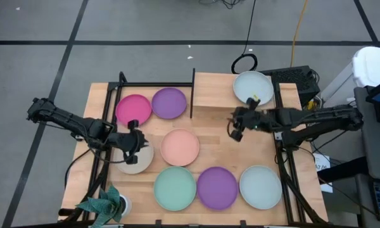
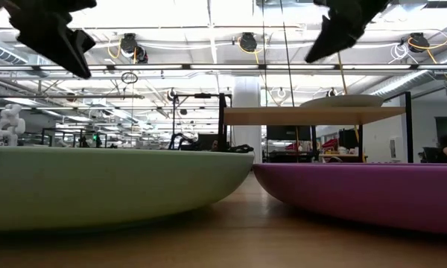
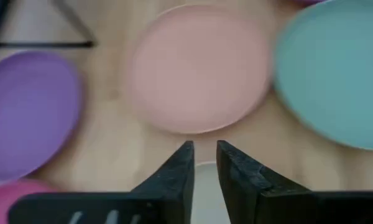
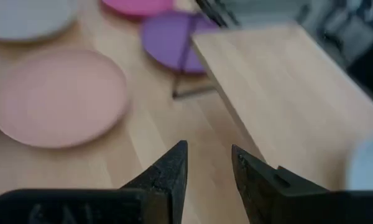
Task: Place and stack plates onto a shelf
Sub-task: Put the pink plate on the shelf
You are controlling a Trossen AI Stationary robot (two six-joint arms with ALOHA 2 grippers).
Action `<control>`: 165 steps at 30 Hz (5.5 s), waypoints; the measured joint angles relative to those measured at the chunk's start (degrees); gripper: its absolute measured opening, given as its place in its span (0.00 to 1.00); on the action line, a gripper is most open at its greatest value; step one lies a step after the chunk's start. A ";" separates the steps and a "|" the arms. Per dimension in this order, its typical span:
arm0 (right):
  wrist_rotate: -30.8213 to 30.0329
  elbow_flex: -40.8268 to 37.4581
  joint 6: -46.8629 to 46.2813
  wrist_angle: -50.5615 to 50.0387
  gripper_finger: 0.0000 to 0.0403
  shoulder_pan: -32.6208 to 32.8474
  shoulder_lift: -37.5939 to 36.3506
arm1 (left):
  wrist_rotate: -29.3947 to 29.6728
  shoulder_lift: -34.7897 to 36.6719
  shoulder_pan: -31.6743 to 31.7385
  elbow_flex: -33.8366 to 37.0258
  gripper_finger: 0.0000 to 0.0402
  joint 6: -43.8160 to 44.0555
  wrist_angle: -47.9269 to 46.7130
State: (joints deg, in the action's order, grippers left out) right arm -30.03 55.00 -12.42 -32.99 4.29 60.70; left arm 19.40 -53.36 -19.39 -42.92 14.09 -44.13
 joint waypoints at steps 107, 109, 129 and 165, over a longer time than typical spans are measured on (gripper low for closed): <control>0.54 -1.53 4.96 6.70 0.27 13.58 2.65 | 13.24 -36.48 24.94 -54.14 0.03 -17.57 -32.50; 0.54 -1.53 4.14 6.19 0.27 13.97 2.65 | 13.25 -36.48 24.88 -55.16 0.03 -20.42 -30.93; 0.30 -1.53 2.59 4.43 0.27 19.59 2.59 | 13.18 -42.32 23.74 -56.15 0.04 -48.12 -11.35; 0.19 -1.51 -7.05 -3.42 0.27 24.36 0.34 | 6.07 -65.30 30.19 -66.88 0.04 -54.38 18.51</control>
State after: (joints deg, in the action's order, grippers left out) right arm -29.85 53.49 -19.47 -36.41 28.66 61.04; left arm 25.47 -118.66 10.80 -109.80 -40.29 -25.62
